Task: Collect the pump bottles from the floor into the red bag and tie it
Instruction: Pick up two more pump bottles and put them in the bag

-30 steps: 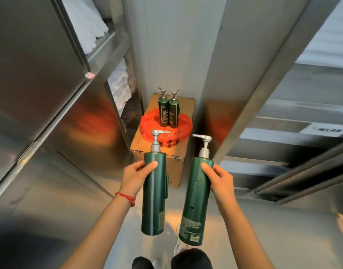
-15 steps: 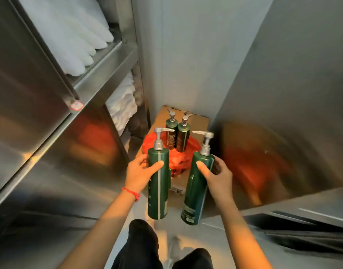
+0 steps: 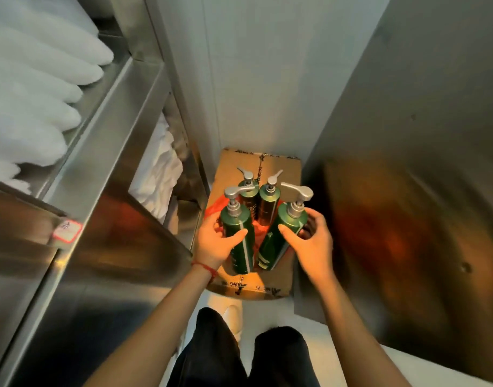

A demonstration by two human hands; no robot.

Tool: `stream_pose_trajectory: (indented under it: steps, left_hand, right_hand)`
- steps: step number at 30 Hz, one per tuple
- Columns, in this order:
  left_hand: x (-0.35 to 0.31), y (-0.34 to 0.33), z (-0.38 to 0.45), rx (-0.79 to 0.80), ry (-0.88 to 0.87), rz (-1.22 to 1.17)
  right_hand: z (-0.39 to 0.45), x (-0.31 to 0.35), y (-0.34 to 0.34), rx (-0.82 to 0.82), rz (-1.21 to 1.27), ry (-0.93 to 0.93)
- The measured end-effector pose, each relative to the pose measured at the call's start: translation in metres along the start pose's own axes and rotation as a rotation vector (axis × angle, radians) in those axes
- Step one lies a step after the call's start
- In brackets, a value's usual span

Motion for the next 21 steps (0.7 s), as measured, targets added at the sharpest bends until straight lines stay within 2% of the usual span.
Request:
stream_pose_trajectory:
  steps: [11, 21]
  left_hand:
    - [0.018, -0.018, 0.053, -0.019, -0.024, 0.272]
    - [0.053, -0.028, 0.073, 0.066, -0.004, 0.246]
  right_hand:
    - [0.035, -0.043, -0.032, 0.112, -0.123, 0.044]
    - [0.04, -0.09, -0.041, 0.176, -0.146, 0.007]
Point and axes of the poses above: each hand's wrist, its own z-axis towards the middle knuckle, its own y-axis out of the back of the hand, x = y × z, the point moved 7 cm from there along z, towards the middle knuckle, and after that the axes turned 10 degrees about y, right-handed, at the moved point
